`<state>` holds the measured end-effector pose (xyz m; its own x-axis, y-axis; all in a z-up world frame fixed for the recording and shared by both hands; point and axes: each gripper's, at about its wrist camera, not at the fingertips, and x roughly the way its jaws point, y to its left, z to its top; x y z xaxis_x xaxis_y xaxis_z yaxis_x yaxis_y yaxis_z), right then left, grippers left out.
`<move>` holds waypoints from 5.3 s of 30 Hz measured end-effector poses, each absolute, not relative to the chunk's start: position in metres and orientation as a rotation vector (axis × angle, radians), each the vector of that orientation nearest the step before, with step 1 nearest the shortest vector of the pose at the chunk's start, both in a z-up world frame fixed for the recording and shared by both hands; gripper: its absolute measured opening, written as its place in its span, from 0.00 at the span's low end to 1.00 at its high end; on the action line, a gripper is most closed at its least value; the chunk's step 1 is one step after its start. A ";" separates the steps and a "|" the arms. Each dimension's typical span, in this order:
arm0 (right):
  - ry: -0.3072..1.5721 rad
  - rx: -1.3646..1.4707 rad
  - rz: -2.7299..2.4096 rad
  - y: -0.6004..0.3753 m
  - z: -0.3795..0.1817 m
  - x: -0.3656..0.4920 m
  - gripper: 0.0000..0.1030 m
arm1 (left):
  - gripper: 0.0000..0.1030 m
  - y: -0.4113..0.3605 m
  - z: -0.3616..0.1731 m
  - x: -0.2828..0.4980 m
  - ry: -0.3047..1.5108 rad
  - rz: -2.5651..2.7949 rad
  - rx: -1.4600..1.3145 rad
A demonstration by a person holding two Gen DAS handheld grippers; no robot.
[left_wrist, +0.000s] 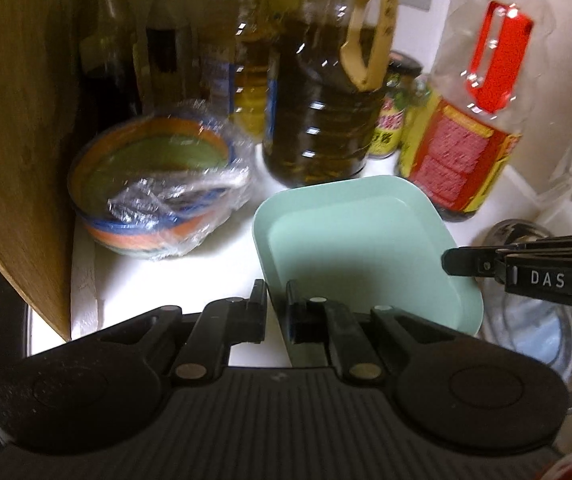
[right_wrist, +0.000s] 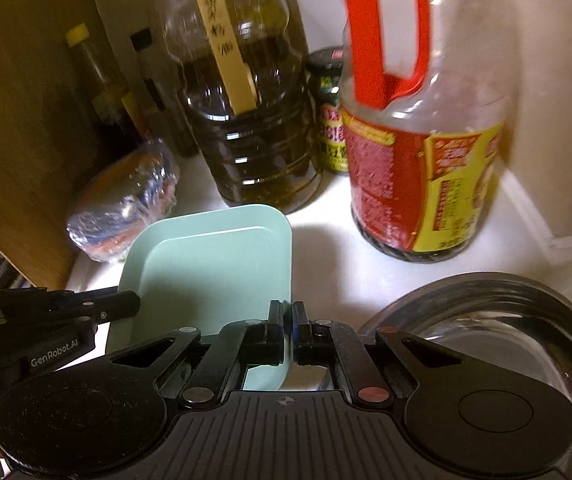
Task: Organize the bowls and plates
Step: 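Close the right tool on the rim of the green plate, then lift the green plate with the right tool and carry it over the steel tray, then lower the green plate into the steel tray and open the right tool, then move the right tool to the small white blue-flower plate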
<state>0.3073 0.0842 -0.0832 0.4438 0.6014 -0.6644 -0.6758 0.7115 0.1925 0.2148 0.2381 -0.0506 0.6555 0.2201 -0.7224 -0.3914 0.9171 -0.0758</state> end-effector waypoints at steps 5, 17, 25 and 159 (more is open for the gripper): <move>0.761 -0.069 0.757 0.059 -0.070 0.297 0.04 | 0.08 0.221 -0.036 0.214 0.751 0.294 -0.216; 0.744 0.024 0.560 -0.032 -0.059 0.279 0.04 | 0.08 0.153 -0.033 0.237 0.747 0.077 -0.150; 0.767 0.055 0.434 -0.075 -0.067 0.276 0.04 | 0.08 0.108 -0.041 0.253 0.766 -0.036 -0.104; 0.840 -0.051 0.772 -0.065 -0.104 0.110 0.55 | 0.38 0.090 -0.043 0.025 0.877 0.398 -0.165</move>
<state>0.1097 -0.0646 -0.1035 0.4164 0.5960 -0.6866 -0.6341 0.7316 0.2505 0.0254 0.0902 -0.0435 0.5722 0.2707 -0.7741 -0.4044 0.9143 0.0207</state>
